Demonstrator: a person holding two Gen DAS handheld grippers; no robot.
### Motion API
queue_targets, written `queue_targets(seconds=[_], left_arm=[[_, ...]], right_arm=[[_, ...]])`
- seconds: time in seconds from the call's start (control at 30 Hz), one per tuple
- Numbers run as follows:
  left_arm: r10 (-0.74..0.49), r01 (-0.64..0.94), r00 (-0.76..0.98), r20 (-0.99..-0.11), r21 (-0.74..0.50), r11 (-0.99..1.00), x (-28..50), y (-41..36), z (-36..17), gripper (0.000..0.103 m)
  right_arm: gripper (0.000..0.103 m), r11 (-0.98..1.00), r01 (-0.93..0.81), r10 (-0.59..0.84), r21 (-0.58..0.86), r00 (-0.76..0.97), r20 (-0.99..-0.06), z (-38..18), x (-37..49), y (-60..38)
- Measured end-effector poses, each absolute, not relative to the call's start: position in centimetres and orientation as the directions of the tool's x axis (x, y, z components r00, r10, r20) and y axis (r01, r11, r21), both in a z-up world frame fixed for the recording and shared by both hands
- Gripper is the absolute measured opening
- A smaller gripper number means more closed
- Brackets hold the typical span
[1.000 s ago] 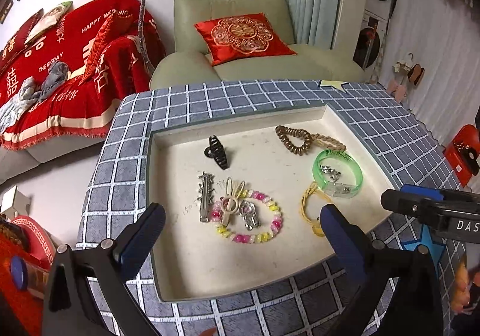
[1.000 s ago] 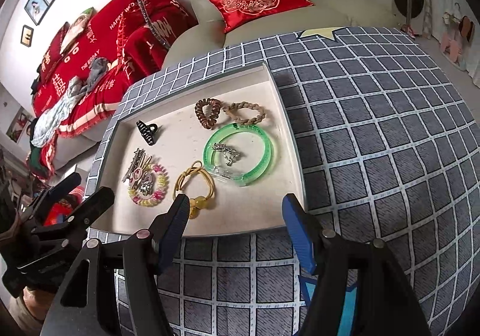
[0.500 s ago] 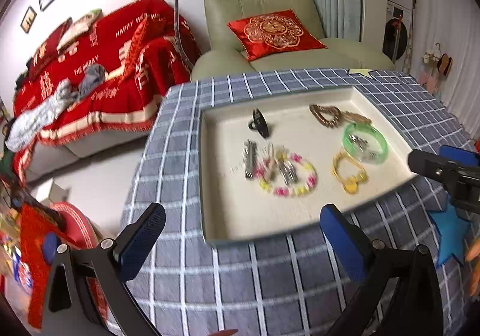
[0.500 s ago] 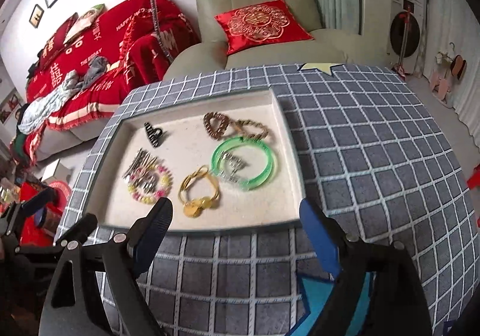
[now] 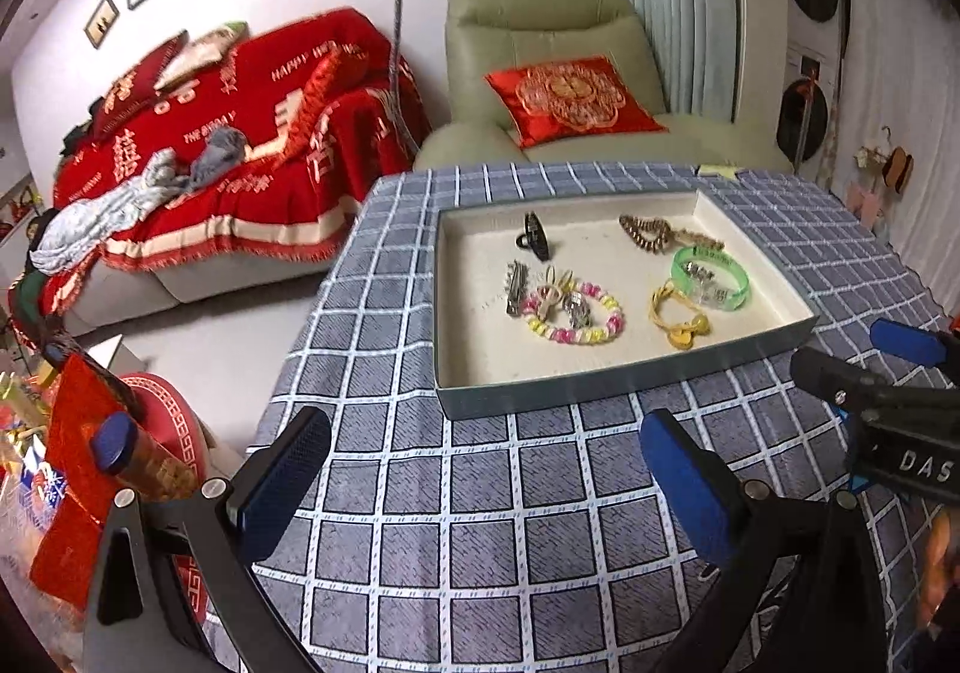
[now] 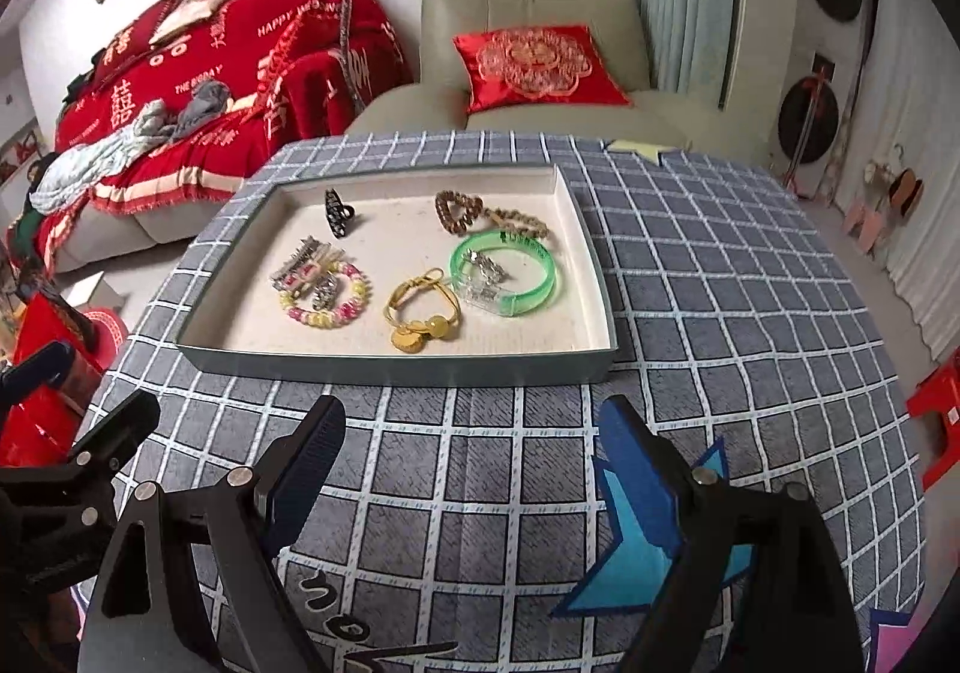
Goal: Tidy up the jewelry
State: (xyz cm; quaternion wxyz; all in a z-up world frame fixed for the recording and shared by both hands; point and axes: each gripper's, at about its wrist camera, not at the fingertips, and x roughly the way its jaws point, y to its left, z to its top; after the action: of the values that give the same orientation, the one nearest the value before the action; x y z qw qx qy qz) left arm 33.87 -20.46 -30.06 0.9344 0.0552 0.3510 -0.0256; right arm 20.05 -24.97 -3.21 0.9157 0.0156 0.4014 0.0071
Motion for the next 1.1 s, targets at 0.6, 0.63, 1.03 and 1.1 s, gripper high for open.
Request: queue_targets(seconds=[0.6,0.63,1.03,1.1], left_arm=[[-0.033,0.058,0.777,-0.629,0.019,0.998,31.5,-20.5,-29.8,0.103],[-0.031,0.057,0.777,-0.629,0.020,0.998,31.5,-20.6,-29.9,0.103],[-0.020,0.054,0.775,-0.632,0.034,0.998,31.5,-20.8,-30.5,0.103],[-0.025,0.056,0.774,-0.633,0.029,0.998,31.4,-20.8,-30.5,0.103]], right_arm=[[0.089,0.999,0.030,-0.012,0.016,0.735,-0.678,-2.5,16.9,-24.9],[0.089,0.999,0.033,-0.014,0.015,0.736,-0.677,-2.5,16.8,-24.9],[0.089,0.999,0.037,-0.028,0.000,0.744,-0.667,-2.7,16.5,-24.7],[0.089,0.999,0.038,-0.027,0.001,0.744,-0.668,-2.7,16.5,-24.7]])
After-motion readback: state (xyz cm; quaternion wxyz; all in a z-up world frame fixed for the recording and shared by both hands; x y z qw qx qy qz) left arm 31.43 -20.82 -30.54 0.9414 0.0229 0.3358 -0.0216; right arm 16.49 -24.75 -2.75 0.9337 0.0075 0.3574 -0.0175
